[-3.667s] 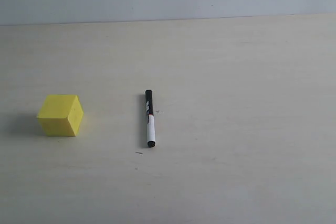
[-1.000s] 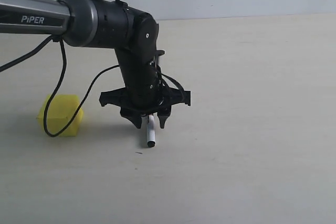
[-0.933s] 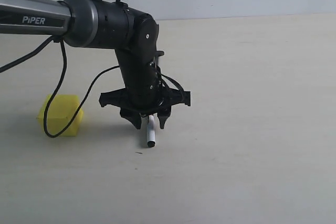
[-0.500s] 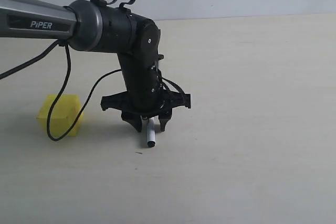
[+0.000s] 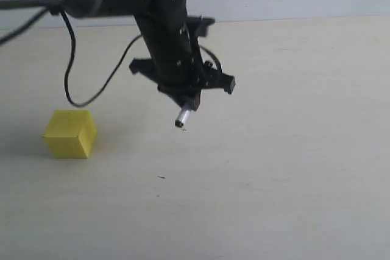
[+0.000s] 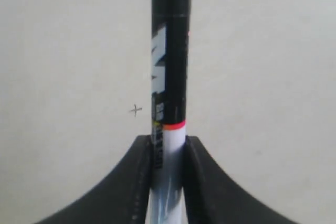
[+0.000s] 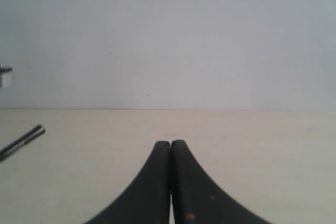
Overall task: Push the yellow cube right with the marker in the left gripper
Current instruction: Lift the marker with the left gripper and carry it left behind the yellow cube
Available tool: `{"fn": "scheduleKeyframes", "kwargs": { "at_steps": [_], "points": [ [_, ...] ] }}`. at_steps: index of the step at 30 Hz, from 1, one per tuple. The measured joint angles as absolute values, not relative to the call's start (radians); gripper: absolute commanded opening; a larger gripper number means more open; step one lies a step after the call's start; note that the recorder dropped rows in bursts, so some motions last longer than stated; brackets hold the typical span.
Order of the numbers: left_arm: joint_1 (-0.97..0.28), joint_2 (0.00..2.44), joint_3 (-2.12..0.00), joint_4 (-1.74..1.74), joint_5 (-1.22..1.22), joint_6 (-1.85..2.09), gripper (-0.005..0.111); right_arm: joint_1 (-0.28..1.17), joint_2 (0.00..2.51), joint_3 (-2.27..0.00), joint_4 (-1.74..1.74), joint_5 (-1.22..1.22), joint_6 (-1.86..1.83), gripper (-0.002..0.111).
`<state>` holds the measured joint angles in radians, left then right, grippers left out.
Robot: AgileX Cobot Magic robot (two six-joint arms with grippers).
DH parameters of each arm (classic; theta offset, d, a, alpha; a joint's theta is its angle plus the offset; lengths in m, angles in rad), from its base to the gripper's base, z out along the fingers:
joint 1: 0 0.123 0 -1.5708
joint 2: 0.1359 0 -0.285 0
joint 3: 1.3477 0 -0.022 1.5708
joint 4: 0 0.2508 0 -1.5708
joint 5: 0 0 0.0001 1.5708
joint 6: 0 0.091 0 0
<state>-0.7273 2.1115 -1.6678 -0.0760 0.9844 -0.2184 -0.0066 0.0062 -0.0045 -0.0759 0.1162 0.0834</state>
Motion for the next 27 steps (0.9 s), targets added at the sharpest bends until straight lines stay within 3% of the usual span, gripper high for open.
{"fn": "scheduleKeyframes", "kwargs": {
  "at_steps": [7, 16, 27],
  "points": [
    [-0.727, 1.978, -1.808, -0.042, 1.135, 0.204, 0.0, -0.007, 0.006, -0.004, -0.076, 0.116, 0.083, 0.0],
    [-0.701, 1.946, -1.808, 0.285, 1.217, 0.617, 0.0, -0.007, 0.006, -0.004, -0.076, 0.116, 0.083, 0.0],
    [-0.443, 1.809, -1.604, 0.132, 1.221, 0.775, 0.0, -0.007, 0.006, -0.004, -0.076, 0.116, 0.083, 0.0]
  ]
}}
